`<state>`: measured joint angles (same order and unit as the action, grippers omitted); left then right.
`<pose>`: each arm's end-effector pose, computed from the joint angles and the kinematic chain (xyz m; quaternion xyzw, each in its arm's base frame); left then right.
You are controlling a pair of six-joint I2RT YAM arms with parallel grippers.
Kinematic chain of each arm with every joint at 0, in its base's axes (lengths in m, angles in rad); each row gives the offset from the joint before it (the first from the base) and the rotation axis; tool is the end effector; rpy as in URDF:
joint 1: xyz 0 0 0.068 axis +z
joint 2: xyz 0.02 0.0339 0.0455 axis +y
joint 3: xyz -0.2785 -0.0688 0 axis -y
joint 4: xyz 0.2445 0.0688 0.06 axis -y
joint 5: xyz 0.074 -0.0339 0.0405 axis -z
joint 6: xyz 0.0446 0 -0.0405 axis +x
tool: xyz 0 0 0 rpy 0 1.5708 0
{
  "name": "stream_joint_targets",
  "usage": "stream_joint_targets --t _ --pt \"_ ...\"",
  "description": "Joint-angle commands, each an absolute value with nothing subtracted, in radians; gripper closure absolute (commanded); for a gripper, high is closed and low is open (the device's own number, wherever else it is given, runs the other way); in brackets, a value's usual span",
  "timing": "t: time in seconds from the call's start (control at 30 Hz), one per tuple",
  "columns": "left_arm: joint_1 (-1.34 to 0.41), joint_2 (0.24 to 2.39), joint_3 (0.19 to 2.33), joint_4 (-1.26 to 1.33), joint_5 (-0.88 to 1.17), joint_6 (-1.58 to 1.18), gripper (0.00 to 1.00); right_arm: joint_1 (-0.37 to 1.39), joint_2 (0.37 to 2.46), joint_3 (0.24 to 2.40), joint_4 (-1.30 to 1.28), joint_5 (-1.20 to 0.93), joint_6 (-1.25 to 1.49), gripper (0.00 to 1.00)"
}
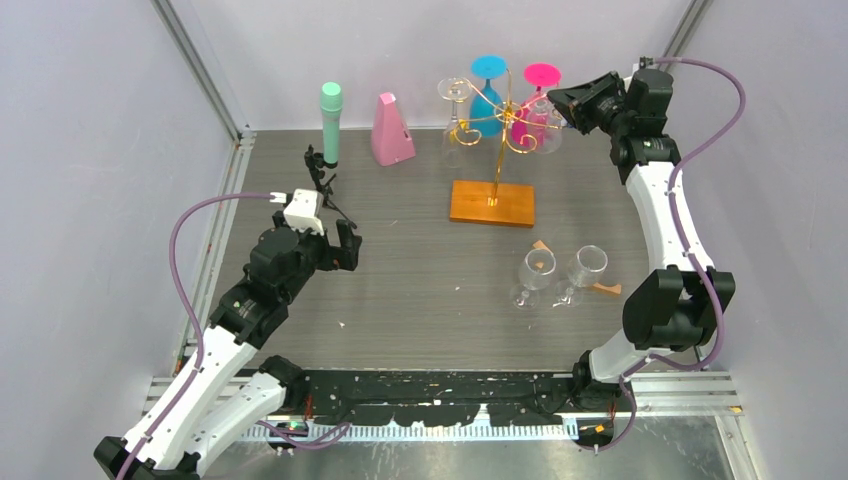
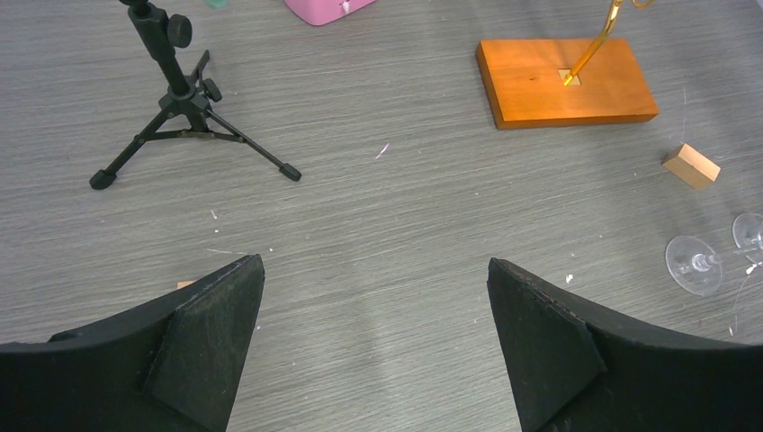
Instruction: Take the wine glass off the wine glass rack
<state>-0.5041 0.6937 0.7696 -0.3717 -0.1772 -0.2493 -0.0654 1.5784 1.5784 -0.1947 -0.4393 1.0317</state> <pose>0.1420 -0.0694 0.3356 0.0495 0.8006 -0.1520 0.5774 0.3793 -0.0058 0.4299 0.2751 0.7155 0.4370 0.4706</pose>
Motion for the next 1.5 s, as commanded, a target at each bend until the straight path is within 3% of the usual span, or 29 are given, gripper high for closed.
stream_joint_targets --t 0.0,0.73,1.47 --pt "-0.506 0.684 0.769 -0.351 -0.199 -0.235 0.02 -0.066 1.577 1.651 -0.073 -0.384 1.035 1.0" --pt "-0.506 0.686 0.767 -0.356 -0.215 -0.225 0.02 -0.068 1.591 1.73 -0.166 -0.24 0.982 1.0" --pt "-0.506 0.67 0.766 -0.353 -0.199 -0.232 0.02 -0.069 1.442 1.689 -0.255 -0.029 0.936 1.0"
